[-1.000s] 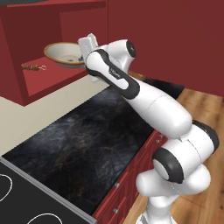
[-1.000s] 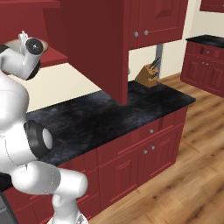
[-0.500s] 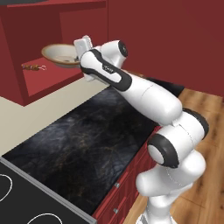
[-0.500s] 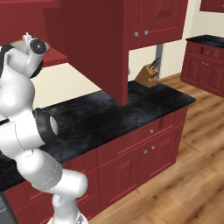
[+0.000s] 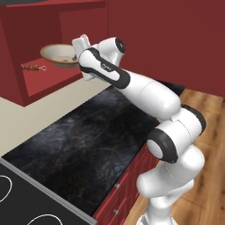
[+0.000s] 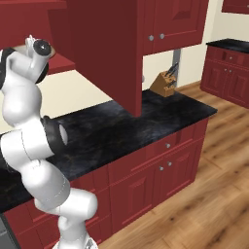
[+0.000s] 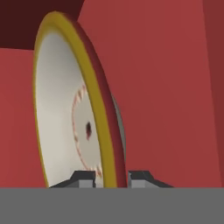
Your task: Pick the mug and place it in the sink. Pick the bowl and place it in the open cabinet and then close the cabinet.
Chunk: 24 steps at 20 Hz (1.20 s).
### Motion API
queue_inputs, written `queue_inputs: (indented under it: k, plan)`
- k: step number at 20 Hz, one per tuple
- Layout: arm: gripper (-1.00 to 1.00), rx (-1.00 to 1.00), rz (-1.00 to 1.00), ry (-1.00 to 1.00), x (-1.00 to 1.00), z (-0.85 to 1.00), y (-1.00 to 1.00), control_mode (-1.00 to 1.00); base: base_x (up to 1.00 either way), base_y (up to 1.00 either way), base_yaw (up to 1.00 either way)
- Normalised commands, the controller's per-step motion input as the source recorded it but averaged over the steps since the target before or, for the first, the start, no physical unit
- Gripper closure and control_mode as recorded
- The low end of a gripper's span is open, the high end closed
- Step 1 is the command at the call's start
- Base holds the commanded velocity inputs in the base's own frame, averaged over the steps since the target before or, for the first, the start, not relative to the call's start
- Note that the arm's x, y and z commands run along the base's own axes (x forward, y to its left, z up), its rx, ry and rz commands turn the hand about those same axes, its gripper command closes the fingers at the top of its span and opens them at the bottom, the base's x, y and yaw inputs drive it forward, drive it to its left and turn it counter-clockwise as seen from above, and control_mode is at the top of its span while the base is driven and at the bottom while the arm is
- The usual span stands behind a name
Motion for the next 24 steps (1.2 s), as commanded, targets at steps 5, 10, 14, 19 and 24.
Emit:
queue_inputs:
  k: [5,10,14,19,24]
  plan:
    - [-1.00,0.00,0.00,0.00,0.01,0.00,0.03,-1.00,0.00,0.00,0.00]
    - [-1.00,0.00,-0.02,0.00,-0.12,0.04,-0.02,-1.00,0.00,0.00,0.00]
    - [-1.00,0.00,-0.07,0.04,-0.60,0.00,-0.31,-1.00,0.00,0.00,0.00]
    - [-1.00,0.00,-0.12,0.02,-0.80,0.24,-0.50,-1.00,0.00,0.00,0.00]
    - [-1.00,0.00,-0.08,0.01,-0.77,0.28,-0.39,-1.00,0.00,0.00,0.00]
